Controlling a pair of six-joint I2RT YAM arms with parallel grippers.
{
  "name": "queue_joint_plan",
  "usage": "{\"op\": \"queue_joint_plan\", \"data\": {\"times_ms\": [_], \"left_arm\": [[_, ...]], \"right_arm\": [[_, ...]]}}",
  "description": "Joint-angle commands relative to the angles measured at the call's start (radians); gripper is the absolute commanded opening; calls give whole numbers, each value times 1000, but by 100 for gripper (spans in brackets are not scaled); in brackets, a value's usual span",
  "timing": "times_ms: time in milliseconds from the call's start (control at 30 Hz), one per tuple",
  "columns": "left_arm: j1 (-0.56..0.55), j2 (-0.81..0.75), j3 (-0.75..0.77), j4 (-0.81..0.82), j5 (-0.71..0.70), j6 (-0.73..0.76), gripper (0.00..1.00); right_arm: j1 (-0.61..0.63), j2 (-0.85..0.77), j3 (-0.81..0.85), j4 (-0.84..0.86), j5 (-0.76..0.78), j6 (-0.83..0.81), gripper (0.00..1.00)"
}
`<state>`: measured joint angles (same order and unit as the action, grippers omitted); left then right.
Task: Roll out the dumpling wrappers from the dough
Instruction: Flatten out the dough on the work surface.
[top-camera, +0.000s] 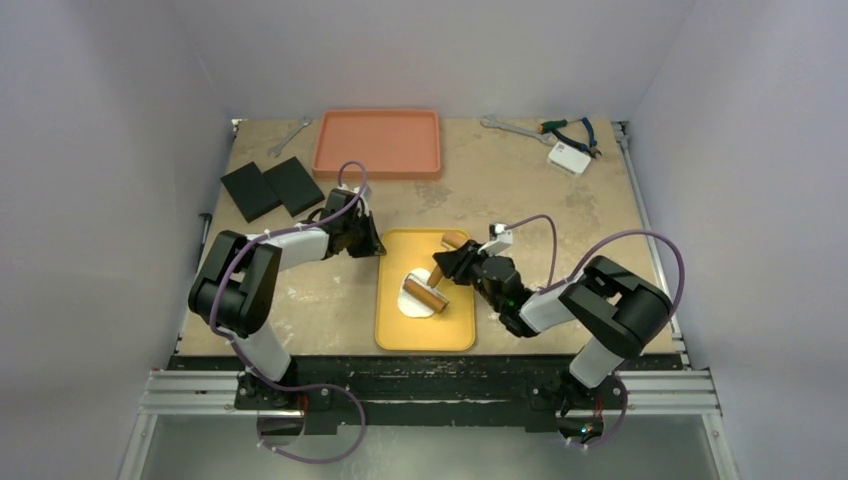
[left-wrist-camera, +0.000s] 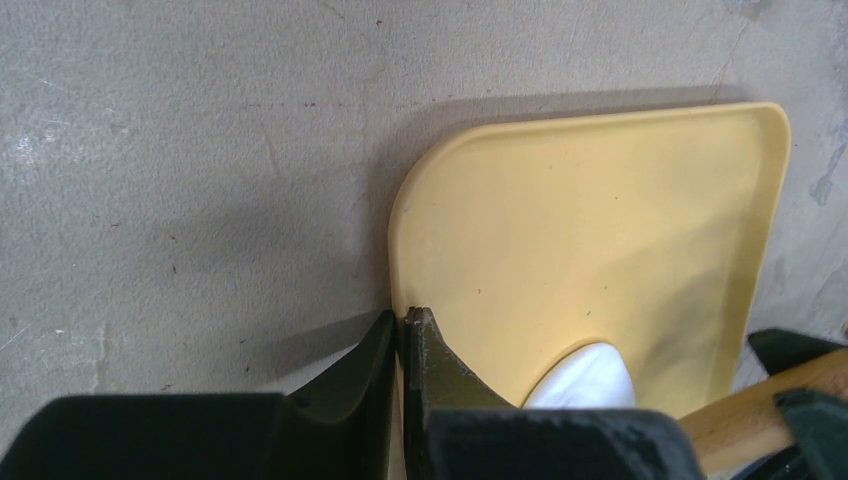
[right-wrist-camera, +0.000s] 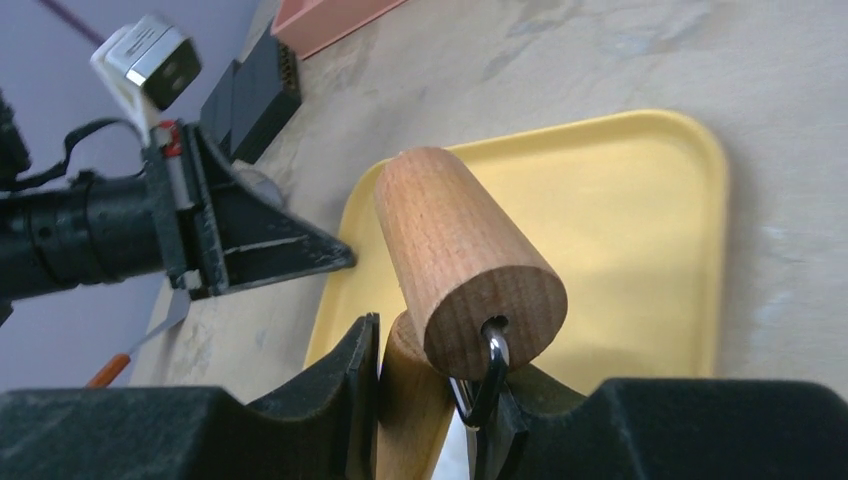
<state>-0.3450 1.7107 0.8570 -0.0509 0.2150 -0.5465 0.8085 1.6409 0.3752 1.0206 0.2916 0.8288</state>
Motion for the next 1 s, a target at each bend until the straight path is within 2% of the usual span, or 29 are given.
{"op": "queue_joint_plan", "data": {"times_ms": [0,100,267,467,533,633,700,867,967], "left_arm": [[28,23,-30,-83,-72,42,0],[29,21,-30,-83,-72,43,0],[31,25,-29,-81,-71,44,0],[32,25,-29,-81,-67,42,0],[34,21,-29,-81,-67,43,0],[34,21,-29,-81,-65,43,0],[34,24,-30,-79,-63,43,0],[36,23,-29,-81,-63,45,0],[38,28,-27,-81,-60,44,0]], "right_arm": [[-121,59,-111,-211,9,-151,0],[-115,83,-80,-248,9,-180,0],[38,80,-57,-267,-16,-210,0],[41,82,-28,-337,-113,-223,0],[24,68,-48,-340,-77,-233,0],[-70,92,-94,-249,-95,-229,0],[-78,139,-80,-219,-113,-234,0],[11,152,-26,-264,-114,-311,0],[58,152,-12,-289,-172,-341,0]]}}
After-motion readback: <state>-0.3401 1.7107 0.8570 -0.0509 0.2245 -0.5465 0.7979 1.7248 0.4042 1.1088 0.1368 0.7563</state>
